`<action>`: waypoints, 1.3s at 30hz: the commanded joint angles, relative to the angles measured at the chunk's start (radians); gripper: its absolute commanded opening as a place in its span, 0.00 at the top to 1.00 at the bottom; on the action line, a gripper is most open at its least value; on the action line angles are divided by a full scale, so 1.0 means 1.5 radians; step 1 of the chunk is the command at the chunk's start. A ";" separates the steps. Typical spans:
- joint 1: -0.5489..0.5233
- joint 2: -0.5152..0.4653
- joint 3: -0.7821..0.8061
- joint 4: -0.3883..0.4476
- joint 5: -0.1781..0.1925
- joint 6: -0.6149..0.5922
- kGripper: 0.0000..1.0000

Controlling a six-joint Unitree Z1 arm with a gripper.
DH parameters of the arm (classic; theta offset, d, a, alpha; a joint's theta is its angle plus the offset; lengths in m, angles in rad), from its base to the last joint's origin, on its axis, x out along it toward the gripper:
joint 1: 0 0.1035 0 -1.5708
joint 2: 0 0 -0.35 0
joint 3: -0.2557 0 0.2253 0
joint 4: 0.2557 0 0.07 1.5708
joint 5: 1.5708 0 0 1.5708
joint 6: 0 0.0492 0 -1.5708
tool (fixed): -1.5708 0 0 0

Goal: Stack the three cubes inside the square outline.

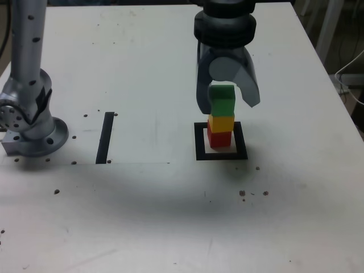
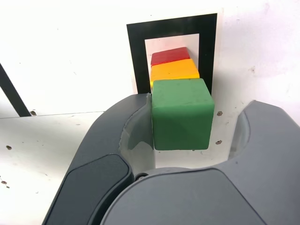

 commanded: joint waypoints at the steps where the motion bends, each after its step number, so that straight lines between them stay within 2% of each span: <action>1: -0.001 -0.009 0.003 0.006 -0.001 0.001 0.00; 18: 0.001 -0.126 0.070 0.026 0.003 0.028 0.00; 24: 0.009 -0.175 0.148 0.030 0.006 0.062 0.00; 30: 0.012 -0.250 0.233 0.045 0.020 0.098 0.00; 35: 0.016 -0.308 0.317 0.035 0.023 0.095 0.00; 39: 0.019 -0.331 0.376 0.028 0.021 0.084 0.00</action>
